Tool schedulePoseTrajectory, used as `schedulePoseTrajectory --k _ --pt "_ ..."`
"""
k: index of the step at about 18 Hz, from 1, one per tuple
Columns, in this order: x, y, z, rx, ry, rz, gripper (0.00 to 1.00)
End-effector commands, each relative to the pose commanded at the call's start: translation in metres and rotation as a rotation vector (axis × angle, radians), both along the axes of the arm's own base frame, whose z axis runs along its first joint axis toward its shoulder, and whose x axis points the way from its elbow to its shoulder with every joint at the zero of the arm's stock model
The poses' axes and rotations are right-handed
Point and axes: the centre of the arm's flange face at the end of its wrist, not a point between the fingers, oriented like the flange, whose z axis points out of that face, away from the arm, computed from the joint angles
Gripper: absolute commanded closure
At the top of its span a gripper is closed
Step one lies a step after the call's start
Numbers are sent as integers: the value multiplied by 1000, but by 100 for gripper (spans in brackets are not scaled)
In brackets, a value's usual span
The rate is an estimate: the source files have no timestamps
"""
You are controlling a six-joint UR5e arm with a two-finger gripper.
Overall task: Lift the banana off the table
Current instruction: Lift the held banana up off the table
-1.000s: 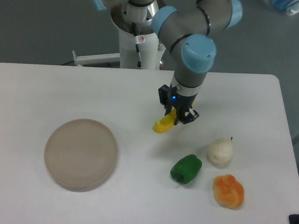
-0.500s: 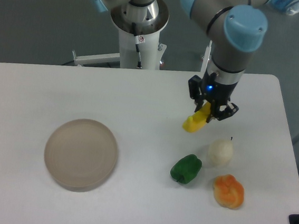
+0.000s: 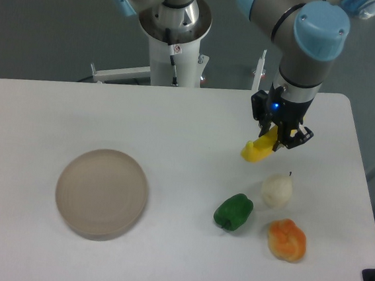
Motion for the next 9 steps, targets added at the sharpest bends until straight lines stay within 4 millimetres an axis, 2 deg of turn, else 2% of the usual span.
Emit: schedulePoseTrajectory --k 1,5,9 --pt "0 2 -7 -6 -9 -5 97" --pt "-17 -3 8 15 19 18 97" --pt "-38 2 16 3 54 -4 97"
